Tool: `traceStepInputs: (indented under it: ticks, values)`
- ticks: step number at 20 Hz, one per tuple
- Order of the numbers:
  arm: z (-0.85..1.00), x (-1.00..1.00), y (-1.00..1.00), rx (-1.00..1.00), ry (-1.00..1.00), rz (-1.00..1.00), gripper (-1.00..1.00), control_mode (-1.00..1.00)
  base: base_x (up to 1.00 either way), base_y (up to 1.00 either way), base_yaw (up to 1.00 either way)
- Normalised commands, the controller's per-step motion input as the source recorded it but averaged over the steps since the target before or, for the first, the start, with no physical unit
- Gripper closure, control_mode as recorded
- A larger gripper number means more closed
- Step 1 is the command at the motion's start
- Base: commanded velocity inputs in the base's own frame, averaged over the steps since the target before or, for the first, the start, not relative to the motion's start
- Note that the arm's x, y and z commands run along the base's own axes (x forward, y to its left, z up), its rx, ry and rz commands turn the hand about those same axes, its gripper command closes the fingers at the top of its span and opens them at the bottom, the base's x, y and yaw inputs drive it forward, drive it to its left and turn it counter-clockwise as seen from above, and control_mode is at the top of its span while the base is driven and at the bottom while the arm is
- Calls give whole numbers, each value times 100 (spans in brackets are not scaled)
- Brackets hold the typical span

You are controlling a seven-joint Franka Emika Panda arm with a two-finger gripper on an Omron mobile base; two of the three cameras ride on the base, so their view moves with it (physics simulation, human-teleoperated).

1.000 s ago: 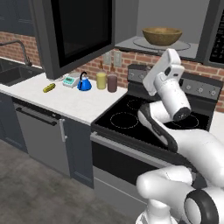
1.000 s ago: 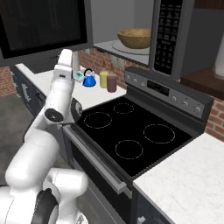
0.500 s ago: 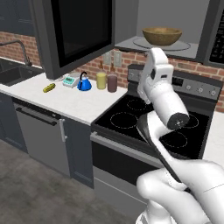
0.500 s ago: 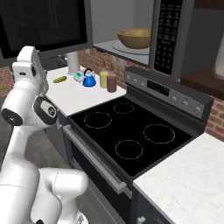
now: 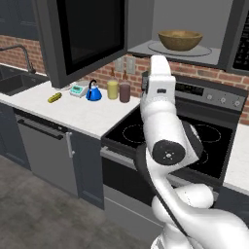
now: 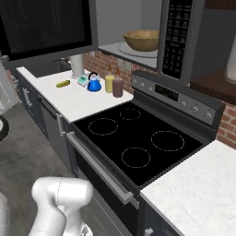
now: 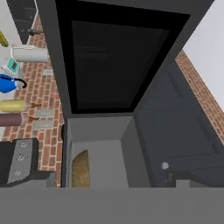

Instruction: Pick the onion from the sink and place it in the bowl. Then pick the bowl and place it in the microwave. Then close the microwave door and press the start button.

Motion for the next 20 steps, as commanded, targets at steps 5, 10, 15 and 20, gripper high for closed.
traceStepInputs:
  ticks: [5, 10, 15, 20]
  values:
    - [-14, -21, 71, 4, -10, -3, -100, -100, 0, 0, 0]
    - [-35, 0, 74, 4, 0, 0, -100, -100, 0, 0, 0]
    - [-18, 1, 37, 0, 1, -1, -100, -100, 0, 0, 0]
    - [-34, 25, 56, -2, 0, -15, -100, -100, 0, 0, 0]
